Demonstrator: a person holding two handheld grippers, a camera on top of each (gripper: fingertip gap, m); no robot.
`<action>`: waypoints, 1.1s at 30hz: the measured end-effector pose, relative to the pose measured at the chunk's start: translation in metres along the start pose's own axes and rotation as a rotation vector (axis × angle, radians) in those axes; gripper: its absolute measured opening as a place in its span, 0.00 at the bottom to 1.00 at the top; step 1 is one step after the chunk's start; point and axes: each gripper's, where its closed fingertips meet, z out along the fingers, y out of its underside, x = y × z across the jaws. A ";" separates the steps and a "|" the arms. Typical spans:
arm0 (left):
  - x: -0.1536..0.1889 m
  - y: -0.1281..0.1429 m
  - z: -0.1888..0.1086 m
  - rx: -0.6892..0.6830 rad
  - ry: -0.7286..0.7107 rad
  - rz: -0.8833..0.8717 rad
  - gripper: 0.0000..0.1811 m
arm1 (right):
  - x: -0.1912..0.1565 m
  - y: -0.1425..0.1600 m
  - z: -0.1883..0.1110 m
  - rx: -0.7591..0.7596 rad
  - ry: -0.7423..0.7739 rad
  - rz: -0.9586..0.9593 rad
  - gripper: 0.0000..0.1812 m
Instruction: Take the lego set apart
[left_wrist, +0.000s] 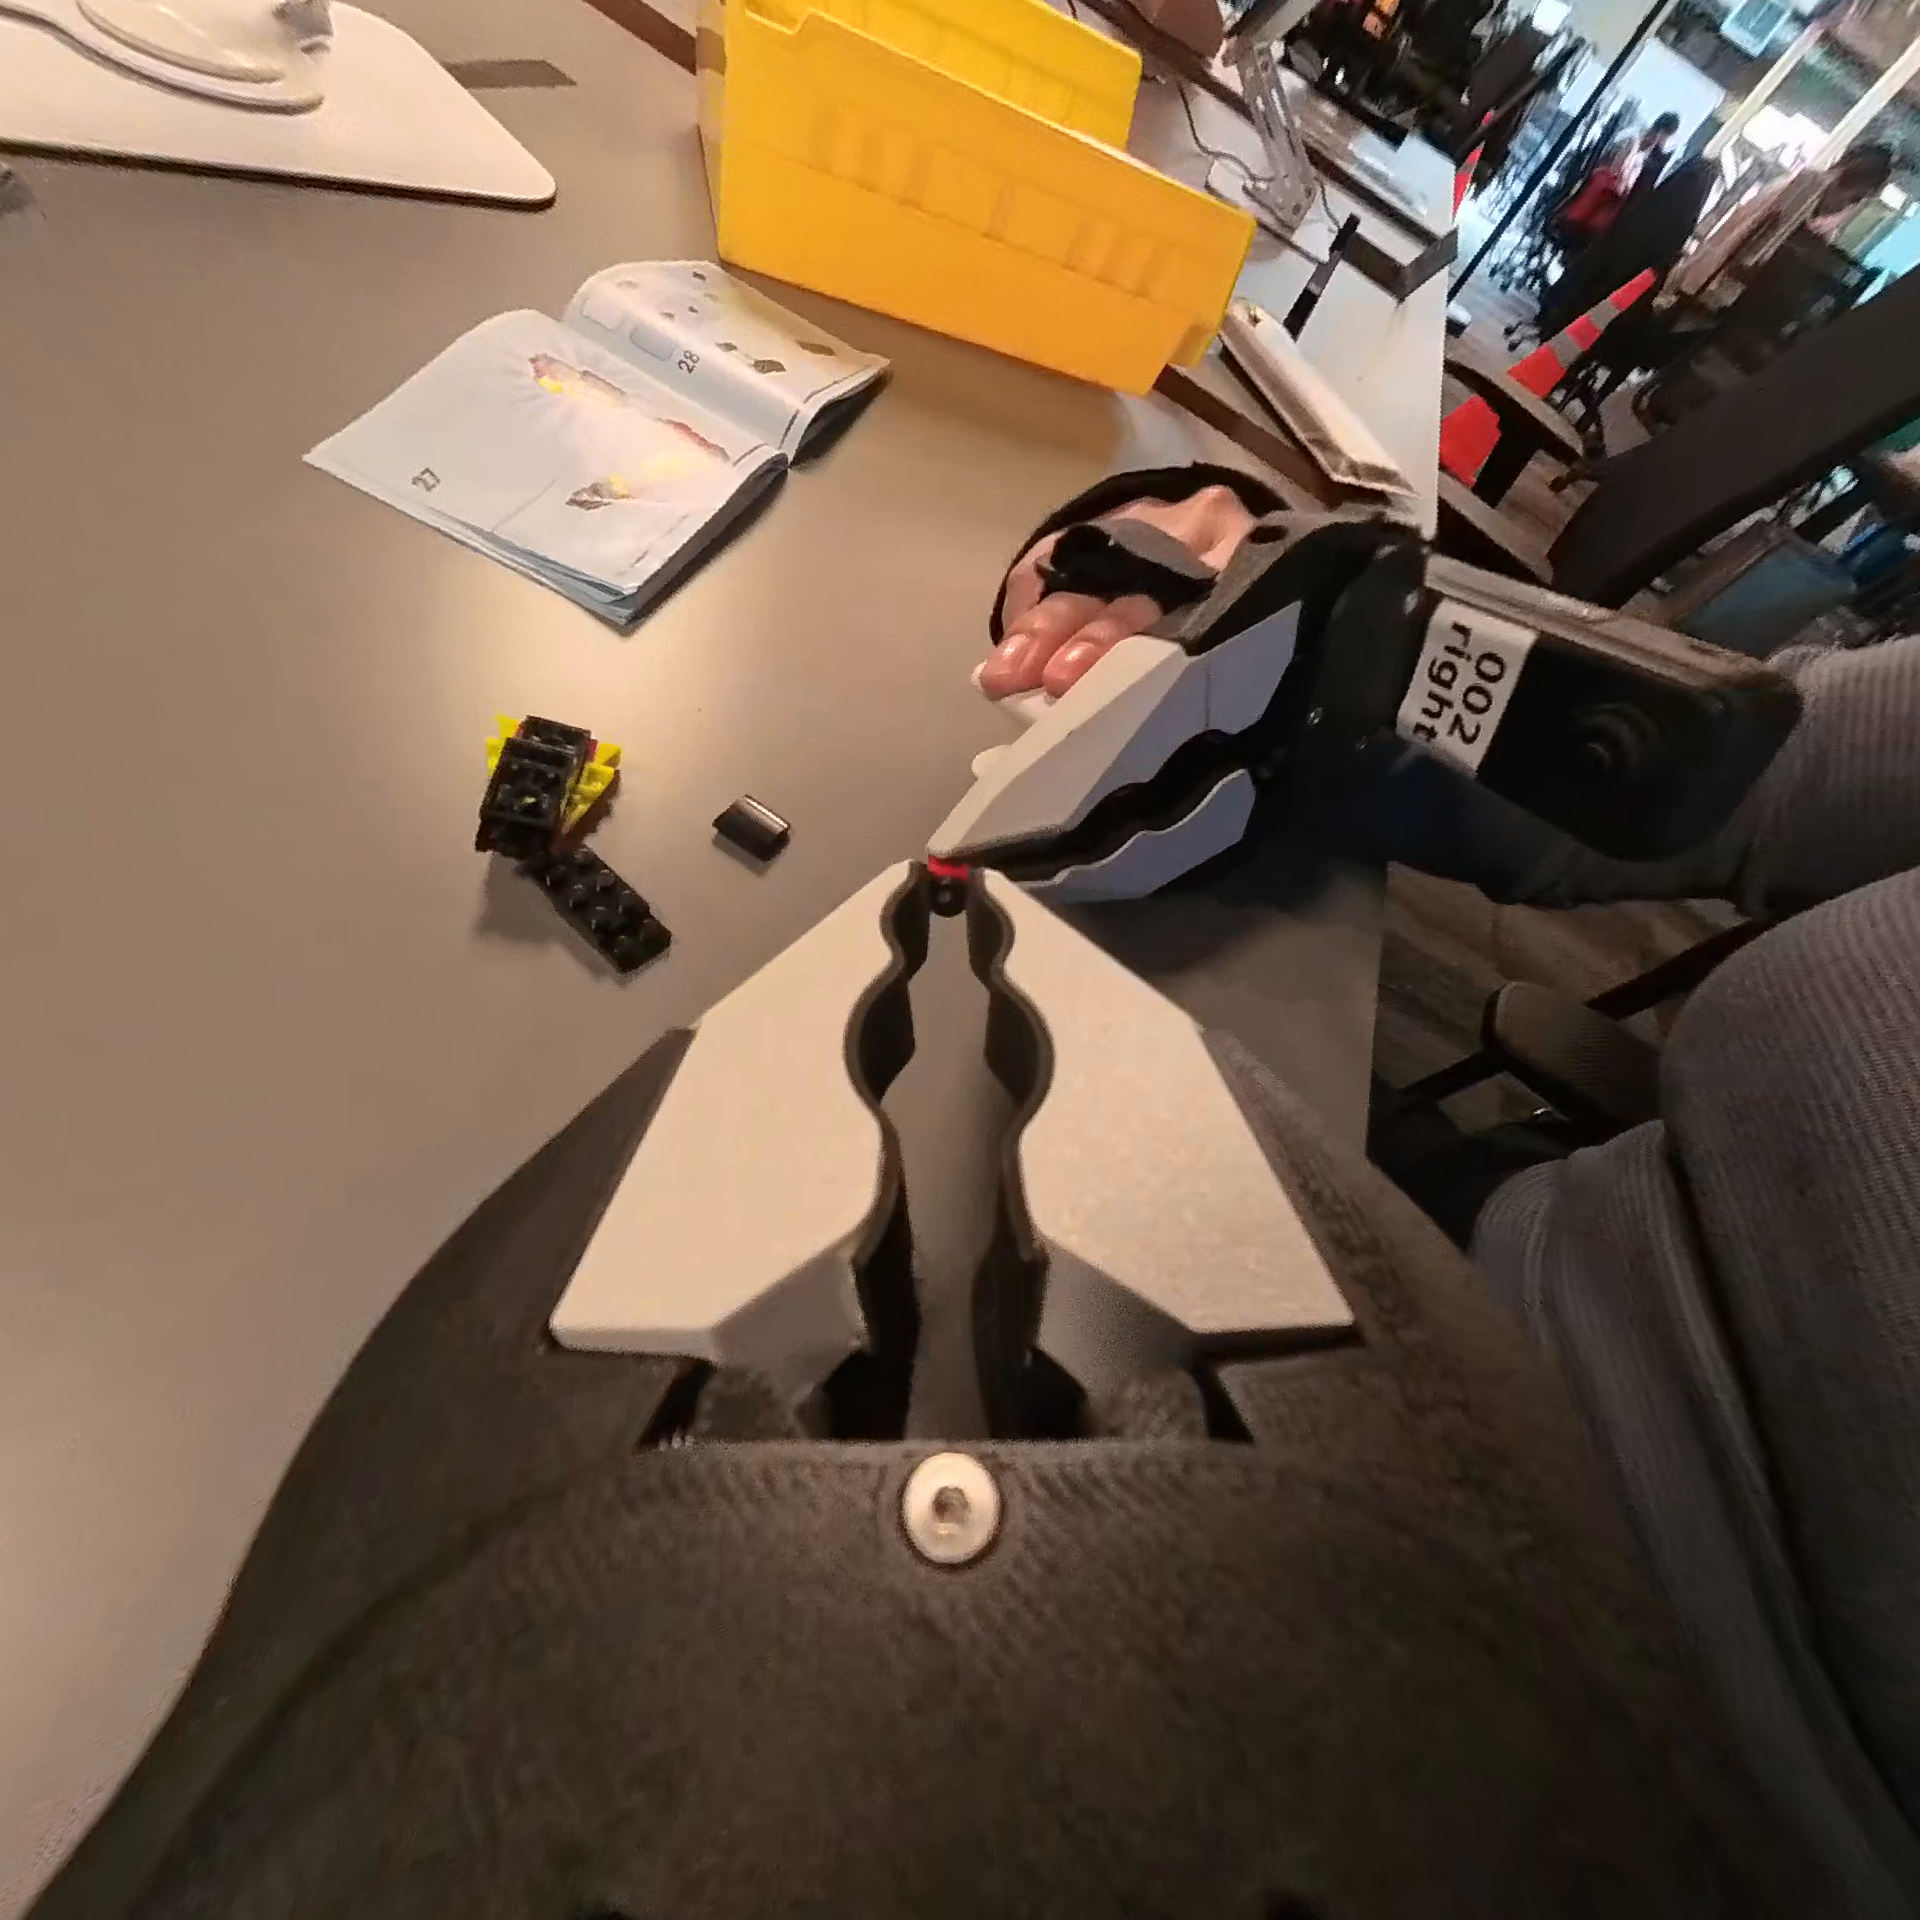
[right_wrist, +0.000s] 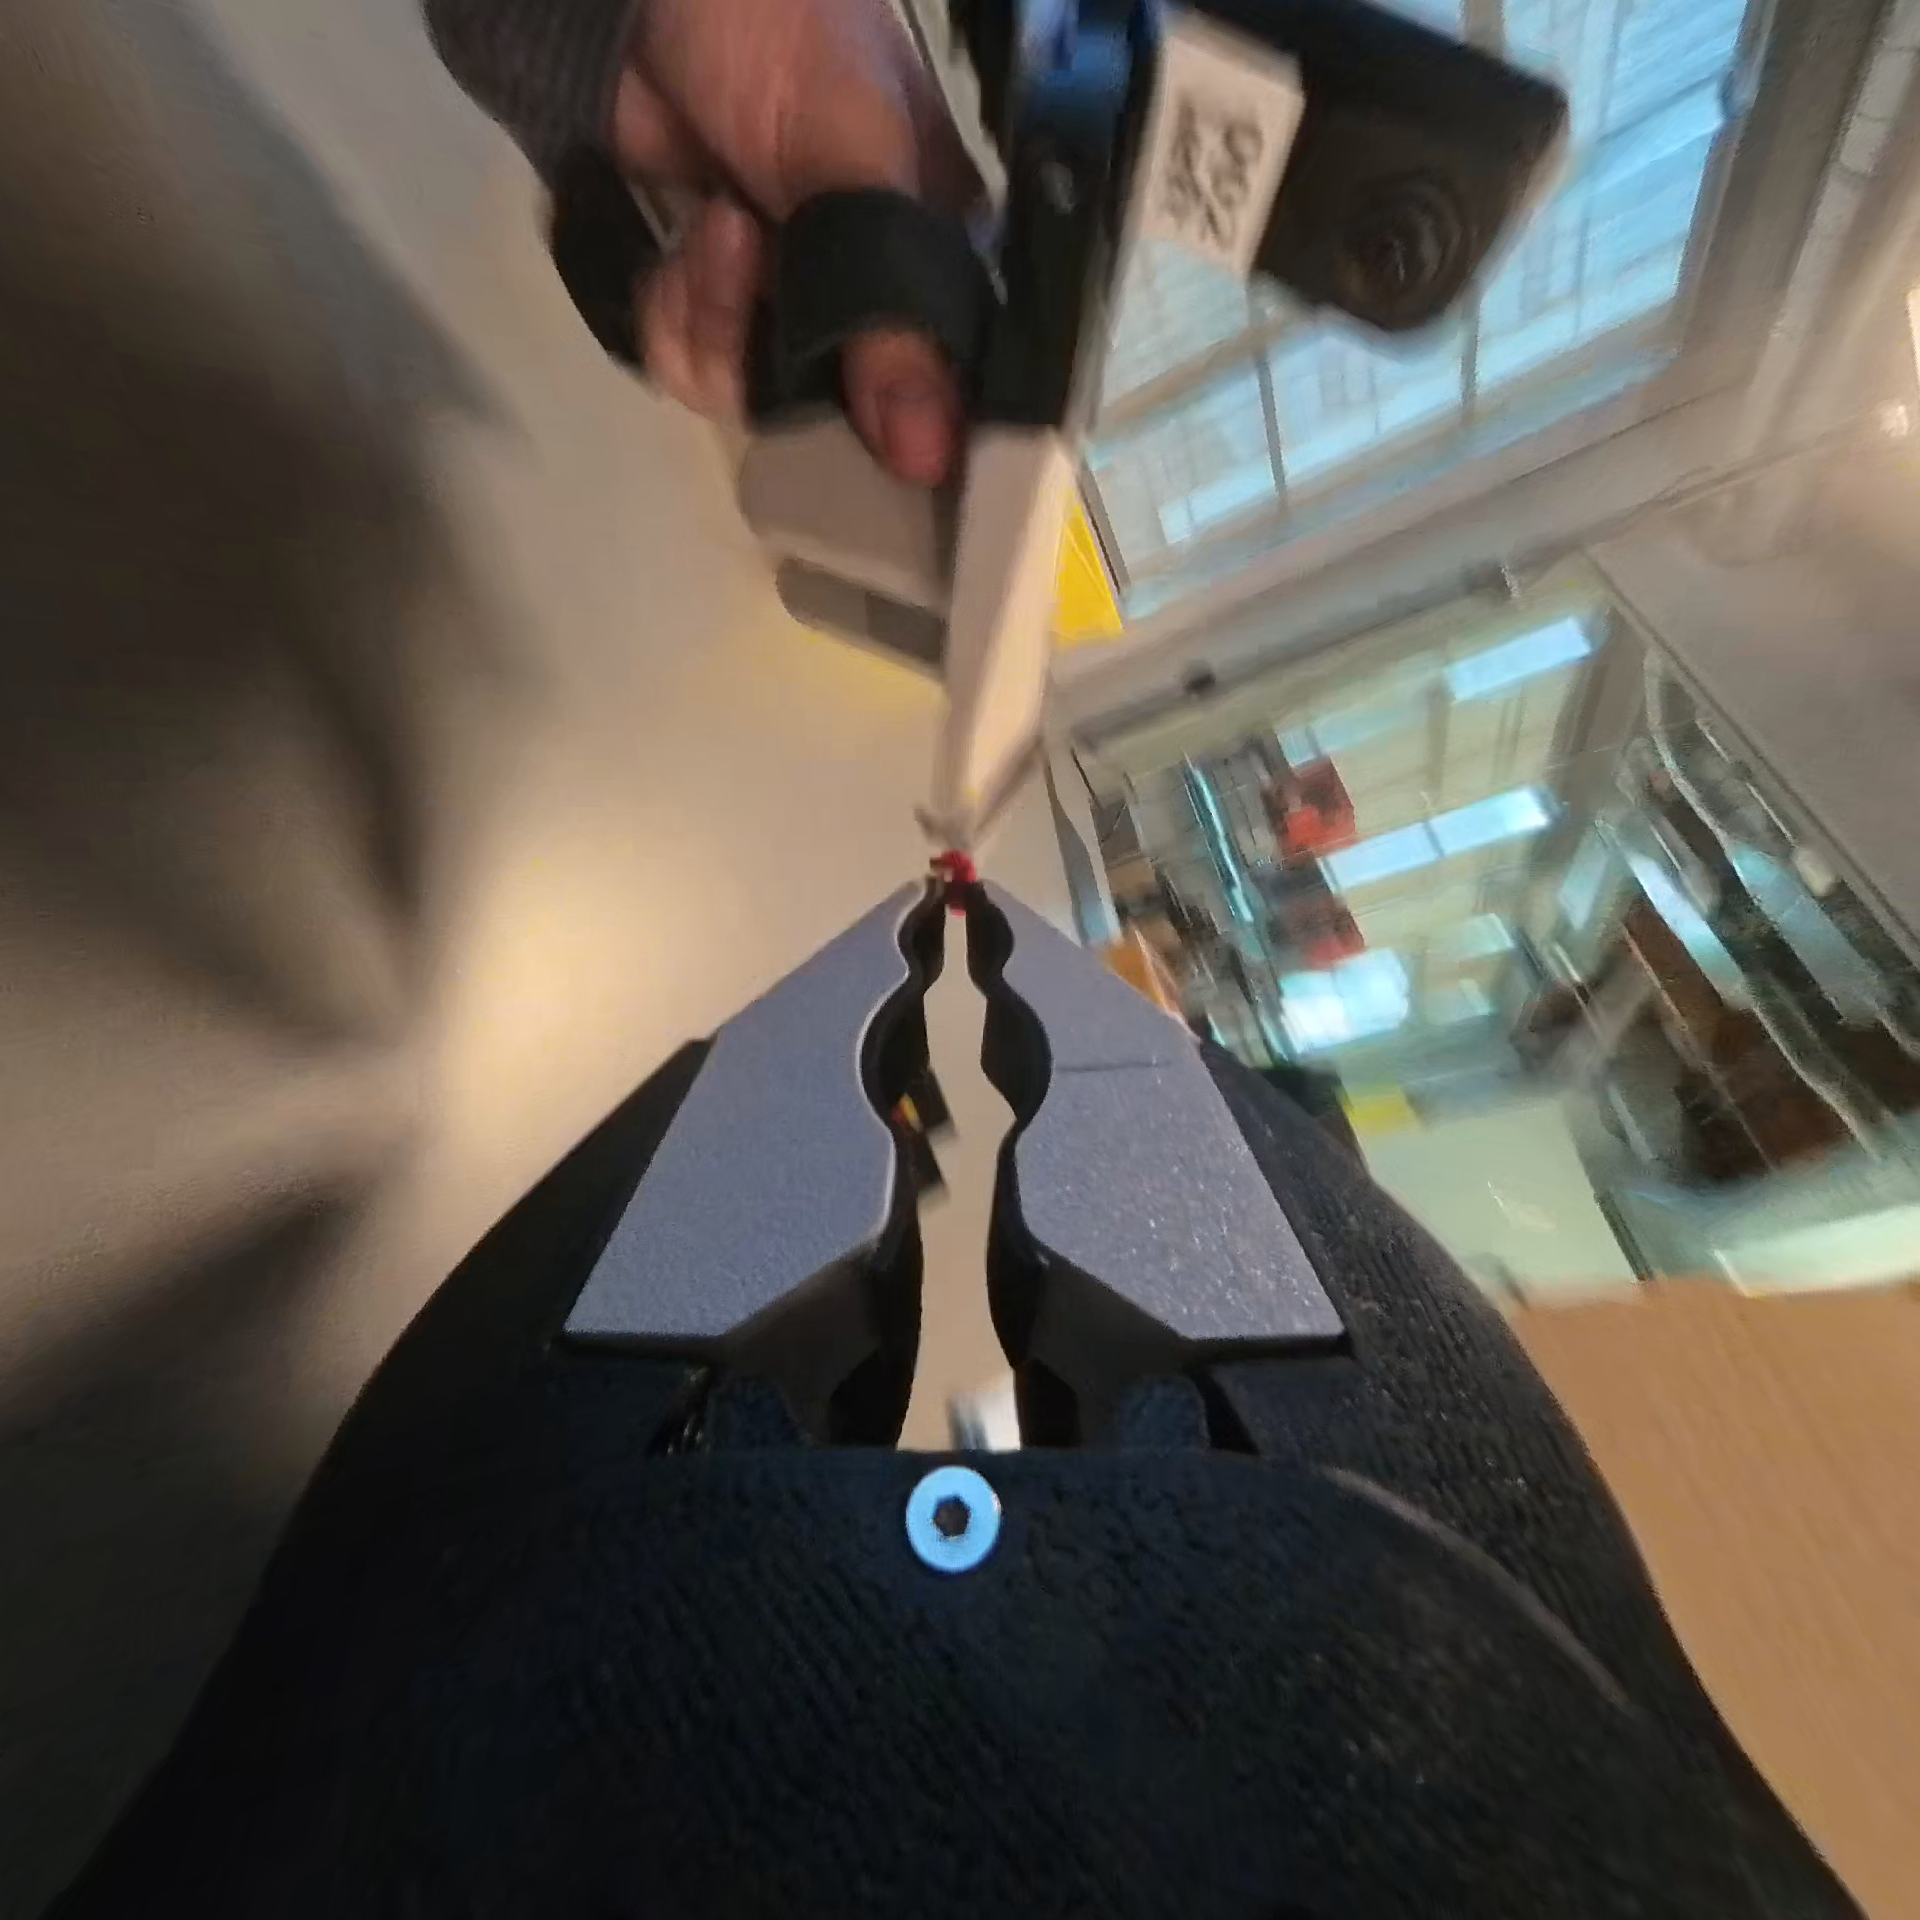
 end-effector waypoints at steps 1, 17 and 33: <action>-0.007 0.001 -0.007 0.006 -0.037 -0.022 0.02 | 0.008 0.017 -0.003 -0.090 0.042 -0.016 0.01; -0.087 -0.029 -0.198 0.280 -0.584 -0.168 0.00 | 0.024 0.043 -0.002 -0.116 0.108 0.195 0.01; 0.000 -0.017 -0.033 0.253 -0.168 -0.016 0.21 | 0.020 0.000 -0.008 0.088 0.123 0.089 0.01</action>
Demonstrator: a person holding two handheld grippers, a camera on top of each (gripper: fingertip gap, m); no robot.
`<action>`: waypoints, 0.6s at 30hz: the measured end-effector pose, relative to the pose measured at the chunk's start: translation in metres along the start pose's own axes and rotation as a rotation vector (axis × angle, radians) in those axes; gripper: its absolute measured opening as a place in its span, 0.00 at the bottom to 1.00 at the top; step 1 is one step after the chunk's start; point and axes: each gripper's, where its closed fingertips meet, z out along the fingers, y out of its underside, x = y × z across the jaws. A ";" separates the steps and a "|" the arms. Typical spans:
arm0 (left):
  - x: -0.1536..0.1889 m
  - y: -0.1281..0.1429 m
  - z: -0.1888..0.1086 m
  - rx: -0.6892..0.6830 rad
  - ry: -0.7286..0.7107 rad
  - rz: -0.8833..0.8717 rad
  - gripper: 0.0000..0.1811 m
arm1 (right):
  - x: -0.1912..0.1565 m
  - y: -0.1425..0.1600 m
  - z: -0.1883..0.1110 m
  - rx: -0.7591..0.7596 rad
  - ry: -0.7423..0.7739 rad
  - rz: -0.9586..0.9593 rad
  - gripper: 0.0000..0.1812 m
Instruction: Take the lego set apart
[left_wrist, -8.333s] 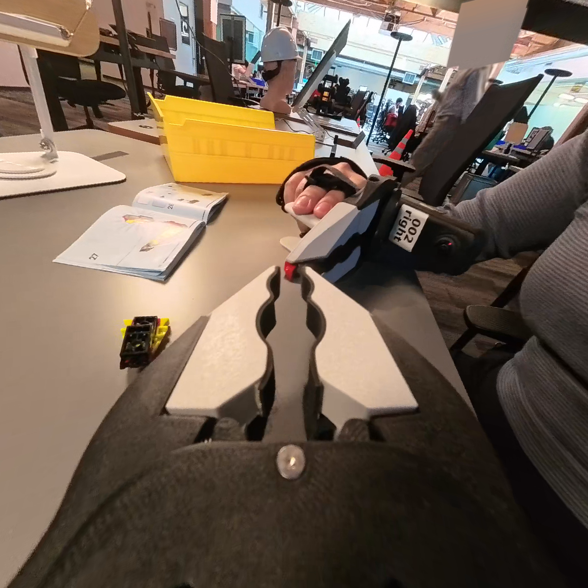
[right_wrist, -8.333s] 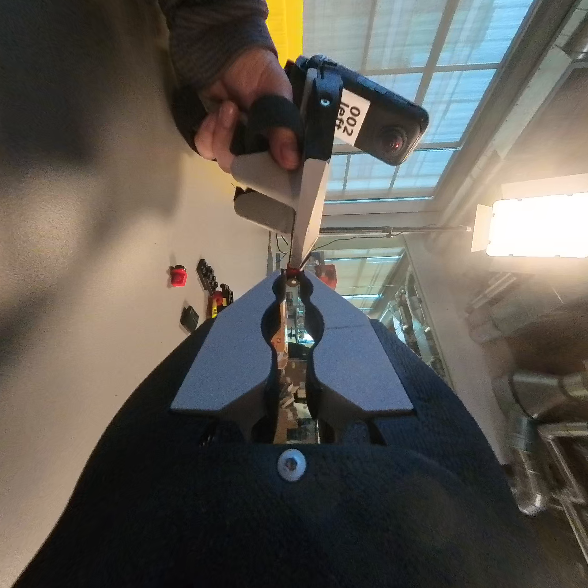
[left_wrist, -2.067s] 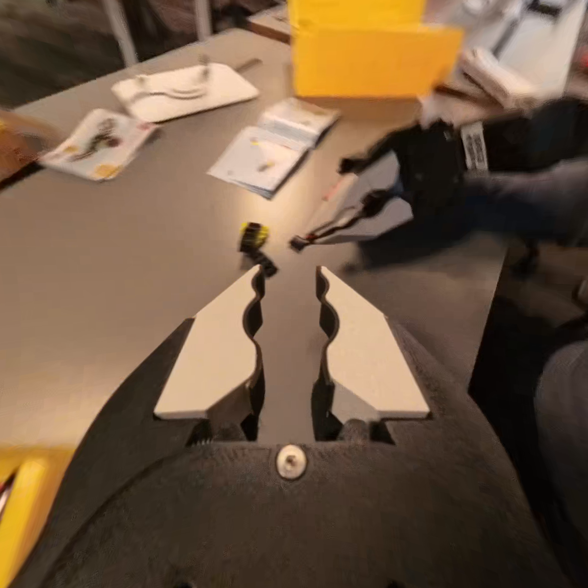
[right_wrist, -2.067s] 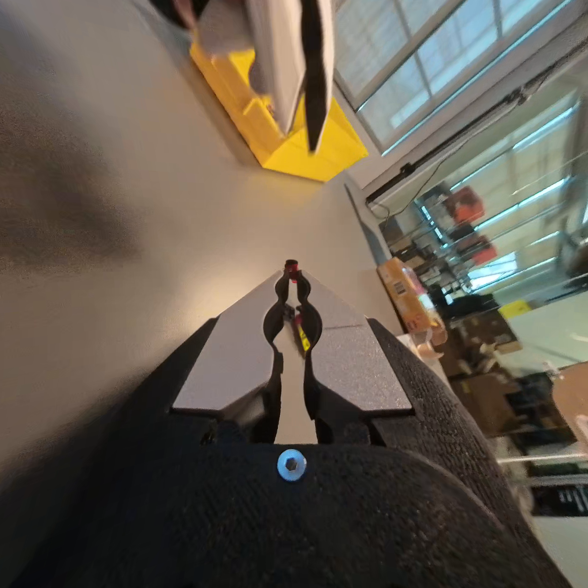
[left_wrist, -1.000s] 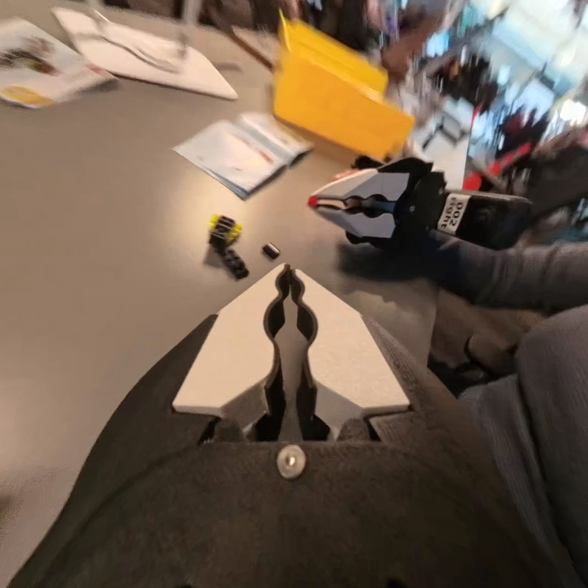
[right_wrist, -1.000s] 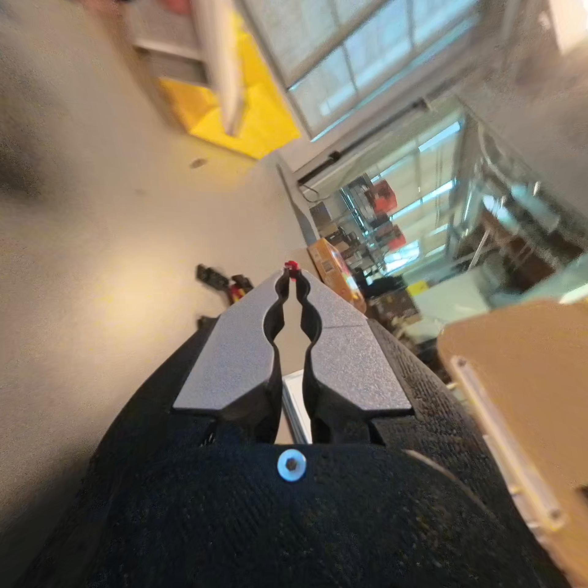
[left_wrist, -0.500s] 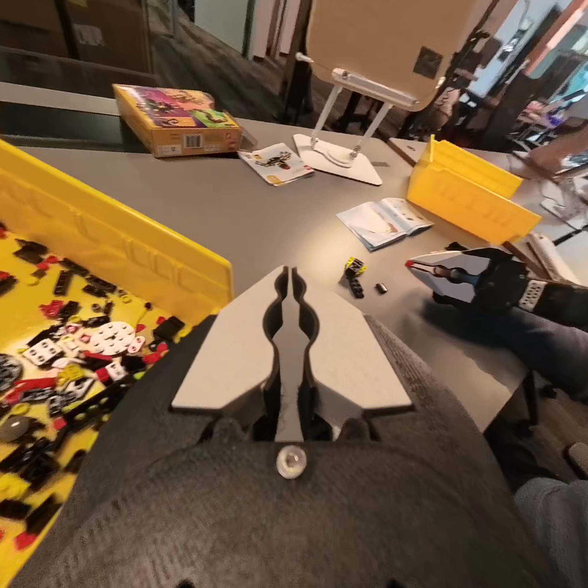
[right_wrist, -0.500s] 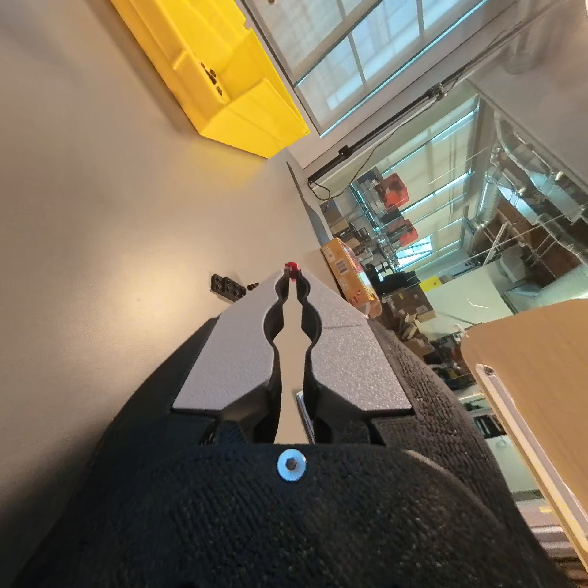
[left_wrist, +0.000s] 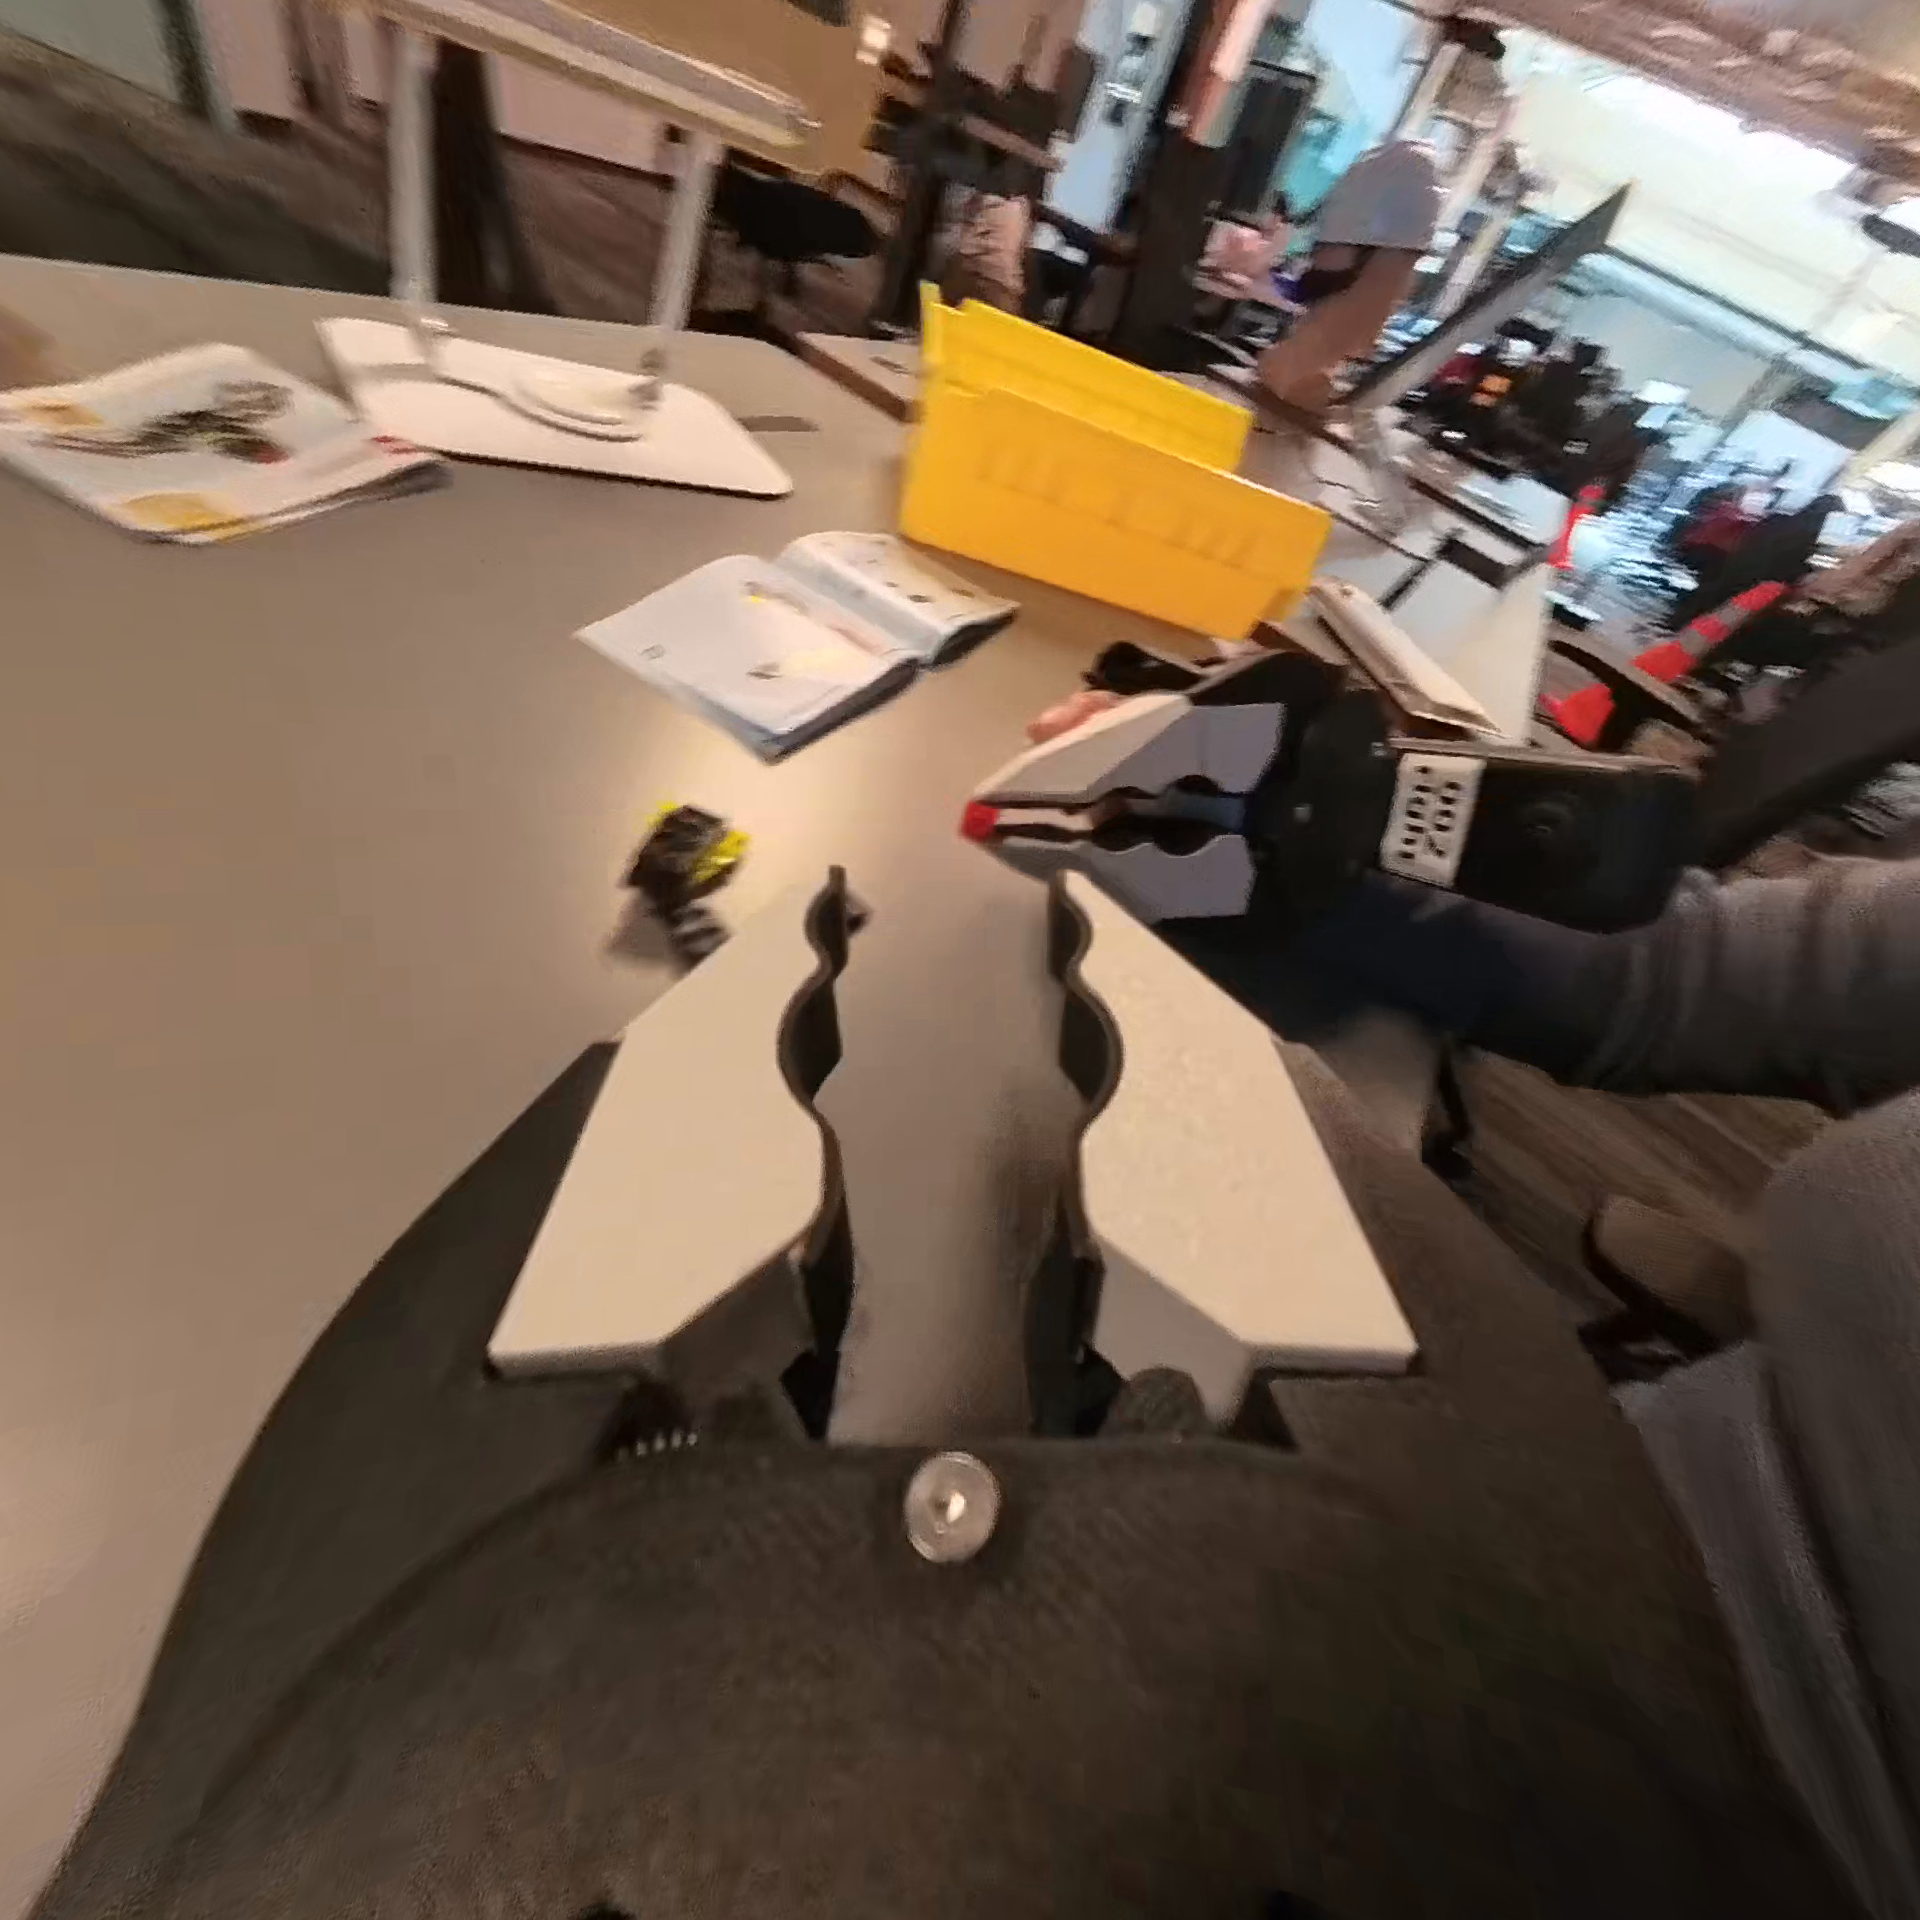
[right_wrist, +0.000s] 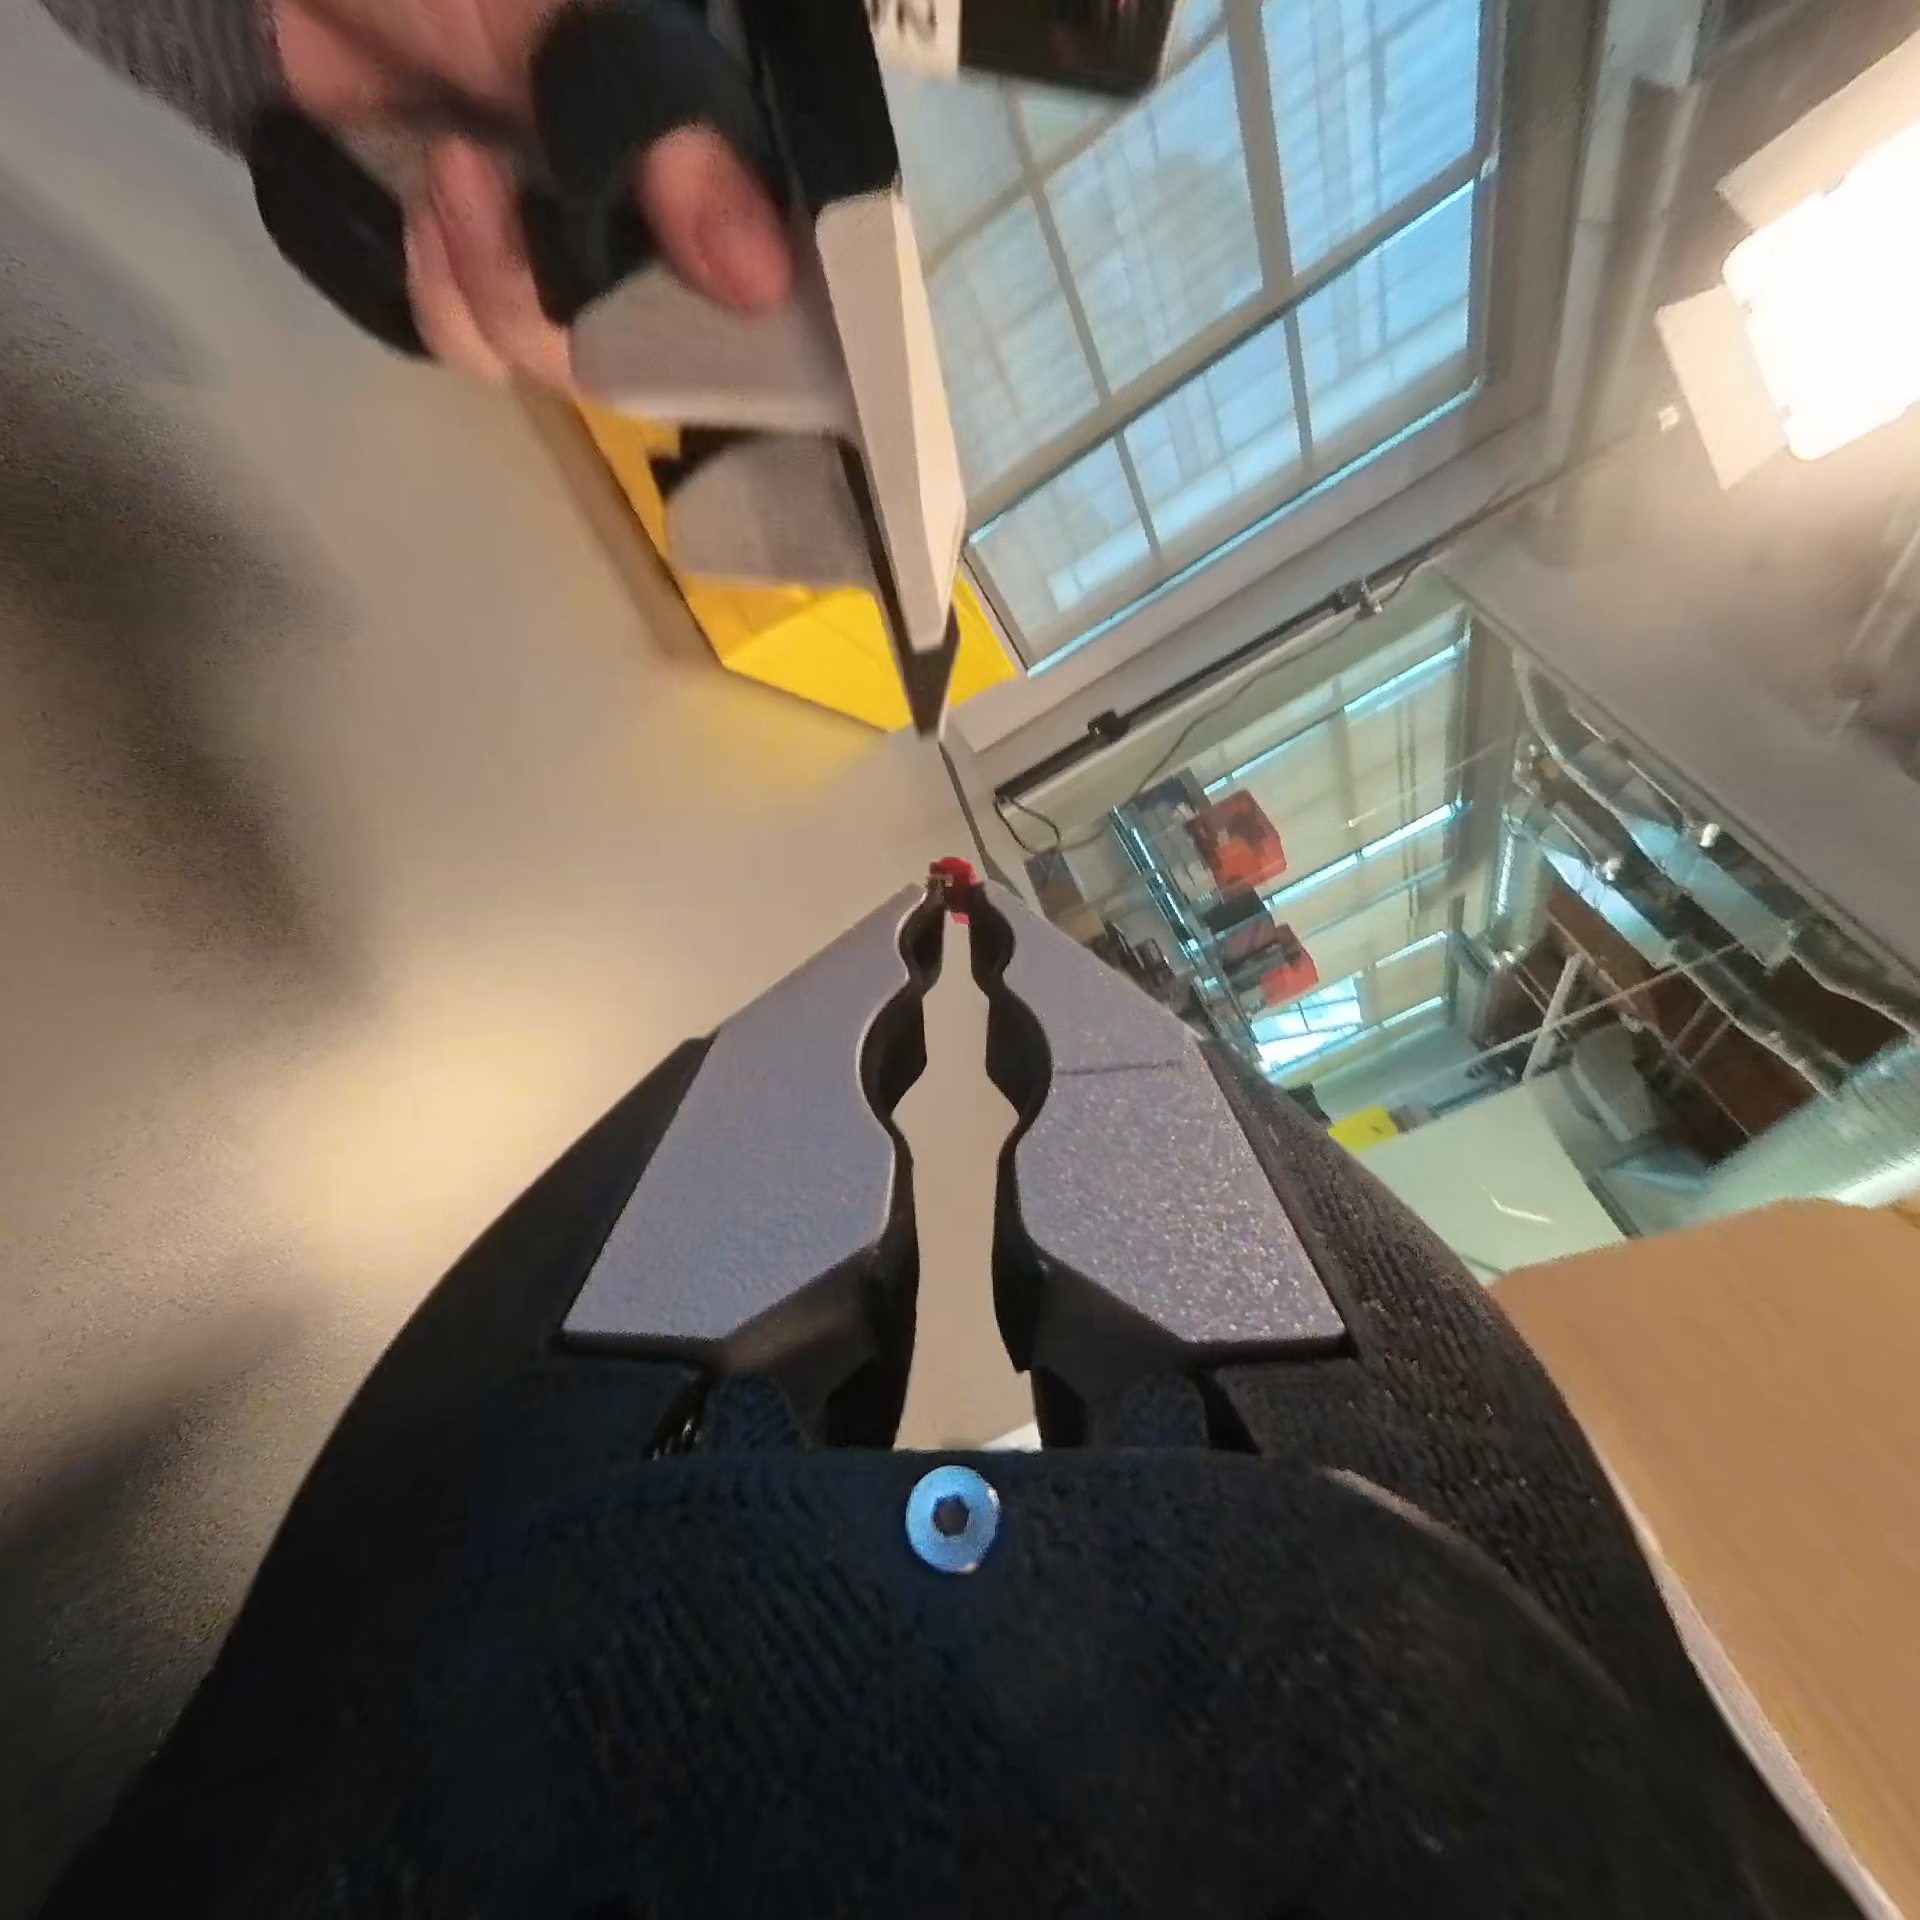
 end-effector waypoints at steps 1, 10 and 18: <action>0.006 0.002 0.008 -0.015 0.043 -0.008 0.23 | 0.000 -0.004 -0.001 0.023 -0.004 0.015 0.01; 0.031 0.011 0.033 -0.125 0.358 -0.205 0.15 | -0.005 -0.021 -0.005 0.081 -0.028 -0.022 0.01; -0.023 -0.020 -0.015 -0.051 -0.033 -0.003 0.04 | 0.010 0.021 -0.012 -0.066 -0.095 0.246 0.14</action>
